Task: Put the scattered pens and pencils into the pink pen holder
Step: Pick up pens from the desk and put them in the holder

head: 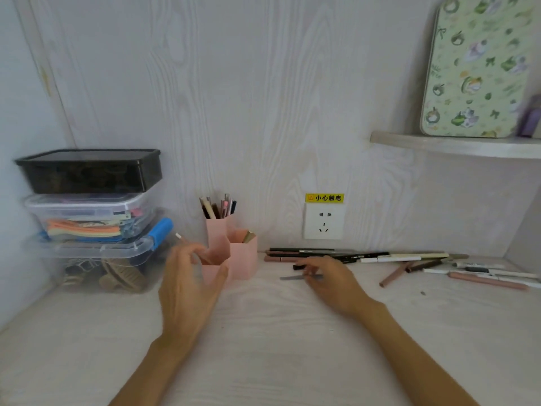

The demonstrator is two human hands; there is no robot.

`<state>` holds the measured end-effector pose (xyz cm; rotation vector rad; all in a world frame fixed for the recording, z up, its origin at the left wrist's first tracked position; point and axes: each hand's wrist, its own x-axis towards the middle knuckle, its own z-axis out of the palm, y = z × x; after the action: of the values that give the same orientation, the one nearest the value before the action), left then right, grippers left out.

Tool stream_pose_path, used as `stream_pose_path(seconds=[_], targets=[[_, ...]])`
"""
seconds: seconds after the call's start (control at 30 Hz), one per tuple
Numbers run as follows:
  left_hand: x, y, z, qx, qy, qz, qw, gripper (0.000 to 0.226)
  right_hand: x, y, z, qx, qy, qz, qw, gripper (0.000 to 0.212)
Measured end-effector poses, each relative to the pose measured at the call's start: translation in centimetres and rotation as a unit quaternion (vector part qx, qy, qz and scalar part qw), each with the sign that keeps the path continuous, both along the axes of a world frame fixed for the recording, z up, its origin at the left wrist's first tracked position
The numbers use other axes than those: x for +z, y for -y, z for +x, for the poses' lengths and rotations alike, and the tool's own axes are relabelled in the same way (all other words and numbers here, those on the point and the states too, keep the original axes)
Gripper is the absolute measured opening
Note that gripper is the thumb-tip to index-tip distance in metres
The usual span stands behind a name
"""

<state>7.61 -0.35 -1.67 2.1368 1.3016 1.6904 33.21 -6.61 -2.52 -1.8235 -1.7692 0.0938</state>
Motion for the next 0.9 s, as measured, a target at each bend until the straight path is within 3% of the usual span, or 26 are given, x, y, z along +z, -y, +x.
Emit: stream_pose_path(seconds=[0.1,0.2,0.3,0.43,0.57,0.67,0.77,0.83,0.9], targets=[[-0.3,1.2,2.4,-0.084,-0.138,0.082,0.983,0.013,-0.6,-0.5,-1.1,0.037,-0.027,0.029,0.999,0.039],[-1.2,1.8,5.8,-0.129,-0.286,0.054,0.948,0.025,-0.9,0.0,0.0,0.009,-0.025,0.082,0.996,0.043],[-2.0,1.9,8.0,-0.118,-0.323,0.000,0.939,0.032,-1.6,0.4,1.5,-0.049,0.031,0.097,0.994,0.049],[-2.1,1.6,7.6,-0.128,-0.277,-0.025,0.952,0.019,-2.5,-0.2,1.4,-0.035,0.078,0.062,0.994,0.046],[-2.4,0.9,5.7,-0.138,-0.237,-0.116,0.955,0.016,-2.6,-0.3,1.4,-0.029,0.086,0.076,0.993,0.042],[-2.1,0.6,4.4,-0.155,-0.204,-0.123,0.959,0.005,-2.5,-0.2,1.2,-0.032,0.081,0.073,0.994,0.042],[-0.7,0.6,3.6,-0.177,-0.022,-0.155,0.972,0.004,-2.4,0.0,0.6,-0.032,0.080,0.064,0.994,0.042],[0.8,1.0,3.5,-0.201,0.148,-0.180,0.951,0.007,-2.5,0.1,0.6,-0.028,0.073,0.062,0.995,0.042],[2.3,1.6,3.2,-0.203,0.262,-0.175,0.927,0.005,-2.6,0.1,0.6,-0.029,0.063,0.058,0.996,0.042]])
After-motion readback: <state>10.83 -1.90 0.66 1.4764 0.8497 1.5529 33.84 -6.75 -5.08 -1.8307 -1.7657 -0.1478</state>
